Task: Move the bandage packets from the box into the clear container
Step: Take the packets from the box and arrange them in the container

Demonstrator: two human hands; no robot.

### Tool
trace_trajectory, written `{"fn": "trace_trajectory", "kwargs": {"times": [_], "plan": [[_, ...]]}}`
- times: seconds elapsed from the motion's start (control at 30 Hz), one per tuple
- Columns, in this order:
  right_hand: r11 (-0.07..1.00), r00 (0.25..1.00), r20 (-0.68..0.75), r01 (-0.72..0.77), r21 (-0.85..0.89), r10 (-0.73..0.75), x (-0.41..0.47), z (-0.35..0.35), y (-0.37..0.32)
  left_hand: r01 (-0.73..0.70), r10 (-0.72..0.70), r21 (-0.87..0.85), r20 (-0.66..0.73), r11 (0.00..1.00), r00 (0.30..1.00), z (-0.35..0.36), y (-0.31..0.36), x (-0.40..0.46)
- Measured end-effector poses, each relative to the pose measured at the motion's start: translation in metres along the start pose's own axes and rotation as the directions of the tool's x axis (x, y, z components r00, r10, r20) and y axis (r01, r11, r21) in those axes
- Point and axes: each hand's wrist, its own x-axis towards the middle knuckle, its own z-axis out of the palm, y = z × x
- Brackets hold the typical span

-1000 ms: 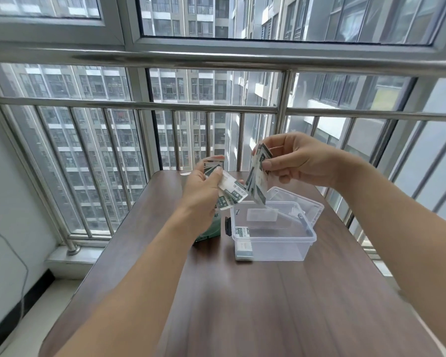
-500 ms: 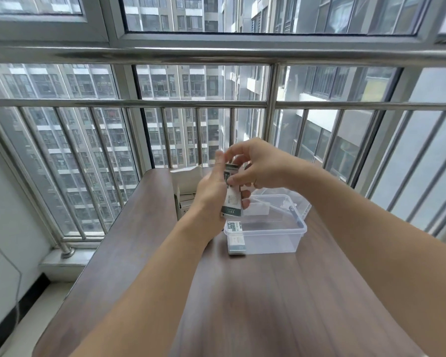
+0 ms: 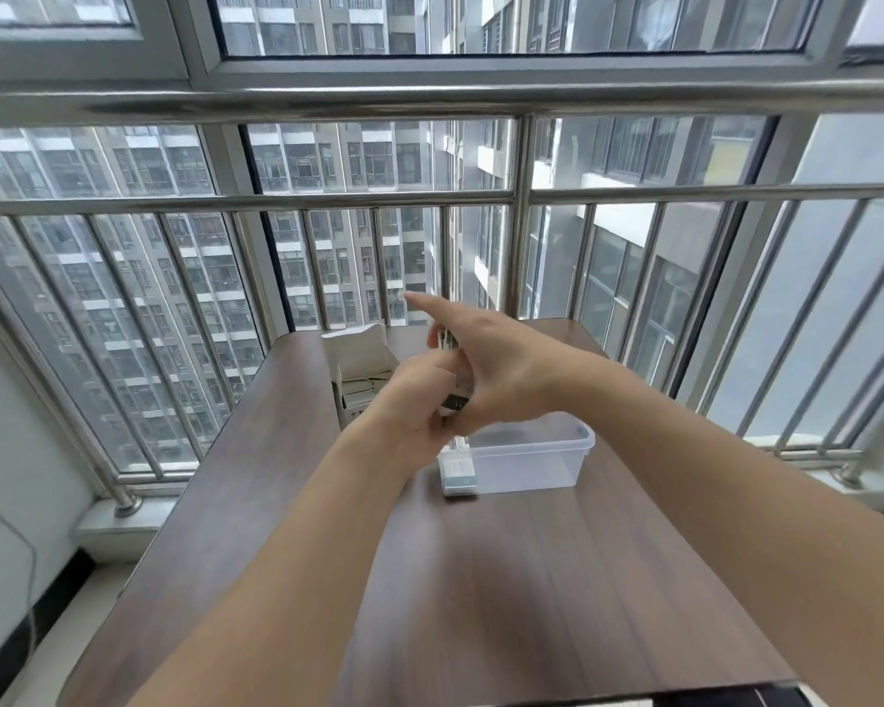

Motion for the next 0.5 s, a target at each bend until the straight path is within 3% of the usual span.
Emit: {"fn": "trace_trajectory", "kwargs": {"times": [0.1,0.17,0.37,0.5], "plan": [[0.995,0.997,-0.069,0.035,0.097,-0.028,-0.004,0.000,0.005,0.195,-0.129,-0.226,0.275,0.954,0.953,-0.011,0.006,-0.005],[0.989,0.997,-0.078,0.038,0.143,-0.027,-0.003,0.002,0.009,0.251,-0.131,-0.302,0.367,0.920,0.921,-0.016,0.004,-0.004],[0.994,0.993,0.102,-0.066,0.087,0.057,0.005,0.007,0.021,0.127,-0.104,-0.199,0.122,0.972,0.987,-0.002,-0.009,0.001],[0.994,0.996,0.071,-0.057,0.090,0.051,0.003,0.009,0.021,0.178,-0.155,-0.201,0.123,0.963,0.980,-0.004,-0.009,0.002]]}}
